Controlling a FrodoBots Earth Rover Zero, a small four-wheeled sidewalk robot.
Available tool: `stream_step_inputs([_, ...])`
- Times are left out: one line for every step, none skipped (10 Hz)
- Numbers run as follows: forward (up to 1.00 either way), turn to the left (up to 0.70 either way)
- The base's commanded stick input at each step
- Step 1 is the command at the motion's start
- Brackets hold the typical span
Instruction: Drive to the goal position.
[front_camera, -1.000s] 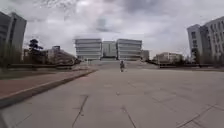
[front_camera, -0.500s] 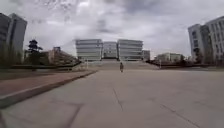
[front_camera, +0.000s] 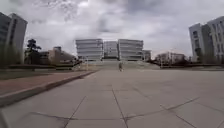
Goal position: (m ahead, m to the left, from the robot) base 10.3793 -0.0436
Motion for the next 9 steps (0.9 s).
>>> stream_step_inputs([1.00, 0.00])
stream_step_inputs([1.00, 0.00])
stream_step_inputs([1.00, 0.00])
stream_step_inputs([1.00, 0.00])
stream_step_inputs([1.00, 0.00])
stream_step_inputs([1.00, 0.00])
stream_step_inputs([1.00, 0.00])
stream_step_inputs([1.00, 0.00])
stream_step_inputs([1.00, 0.00])
